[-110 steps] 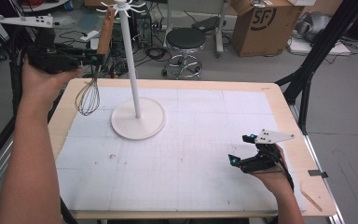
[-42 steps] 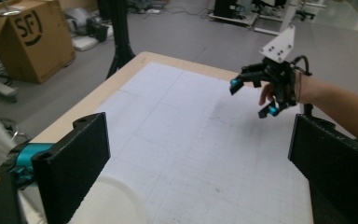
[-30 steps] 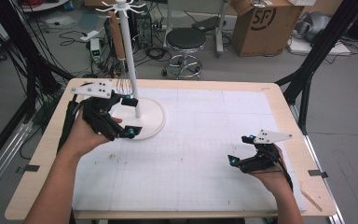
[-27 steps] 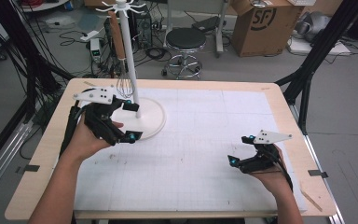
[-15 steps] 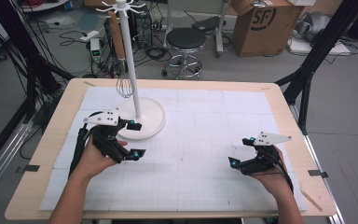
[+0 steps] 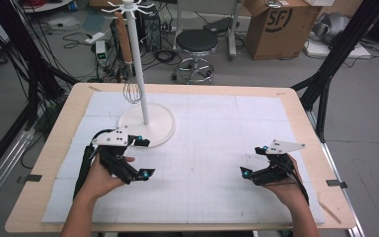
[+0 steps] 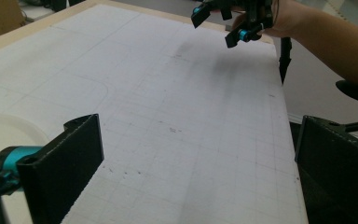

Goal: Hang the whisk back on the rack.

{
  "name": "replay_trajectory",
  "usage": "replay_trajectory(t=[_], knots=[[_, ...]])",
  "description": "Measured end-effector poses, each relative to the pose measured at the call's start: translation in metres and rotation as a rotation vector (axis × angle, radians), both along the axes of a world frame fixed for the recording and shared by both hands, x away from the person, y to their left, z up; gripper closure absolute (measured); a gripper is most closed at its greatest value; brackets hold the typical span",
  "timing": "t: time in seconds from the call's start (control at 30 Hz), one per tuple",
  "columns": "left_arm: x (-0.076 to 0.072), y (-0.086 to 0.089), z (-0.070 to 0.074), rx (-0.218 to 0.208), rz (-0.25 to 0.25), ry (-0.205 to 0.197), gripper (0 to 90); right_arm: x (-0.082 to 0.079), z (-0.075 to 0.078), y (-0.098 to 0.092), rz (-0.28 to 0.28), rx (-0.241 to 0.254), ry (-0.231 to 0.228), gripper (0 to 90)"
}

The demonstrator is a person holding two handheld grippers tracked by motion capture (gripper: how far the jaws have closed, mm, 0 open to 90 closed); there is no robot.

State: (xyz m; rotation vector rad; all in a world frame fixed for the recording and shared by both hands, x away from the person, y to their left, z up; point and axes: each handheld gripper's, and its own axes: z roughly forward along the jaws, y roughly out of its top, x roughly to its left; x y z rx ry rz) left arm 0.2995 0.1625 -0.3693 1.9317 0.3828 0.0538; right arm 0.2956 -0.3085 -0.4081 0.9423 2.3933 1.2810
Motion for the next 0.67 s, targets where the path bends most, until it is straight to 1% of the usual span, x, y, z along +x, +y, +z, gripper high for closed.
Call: replay_trajectory(t=[0.03, 0.1, 0.13, 0.27, 0.33, 0.47, 0.67], knots=[[0.0003, 0.0016, -0.0004, 0.006, 0.010, -0.002, 1.6, 0.0002, 0.0001, 0.0005, 0.005, -0.005, -0.001, 3.0], [0.0000, 0.0040, -0.0019, -0.010, 0.019, 0.013, 1.6, 0.0002, 0.0000, 0.0017, 0.008, -0.007, 0.001, 3.0], [0.0002, 0.0048, -0.0021, -0.005, 0.025, 0.009, 1.6, 0.0004, -0.0003, 0.0023, 0.006, -0.006, 0.001, 3.0], [0.0005, 0.0052, -0.0019, -0.002, 0.028, 0.003, 1.6, 0.0007, -0.0007, 0.0037, 0.010, -0.013, 0.001, 3.0], [0.0008, 0.0054, -0.0022, -0.008, 0.025, 0.005, 1.6, 0.0010, -0.0014, 0.0047, 0.013, -0.015, 0.003, 3.0], [0.0013, 0.0069, -0.0030, 0.000, 0.035, 0.003, 1.6, 0.0021, -0.0041, 0.0070, 0.021, -0.025, 0.009, 3.0], [0.0009, 0.0091, -0.0047, 0.005, 0.047, 0.004, 1.6, 0.0033, -0.0041, 0.0071, 0.020, -0.019, 0.009, 3.0]])
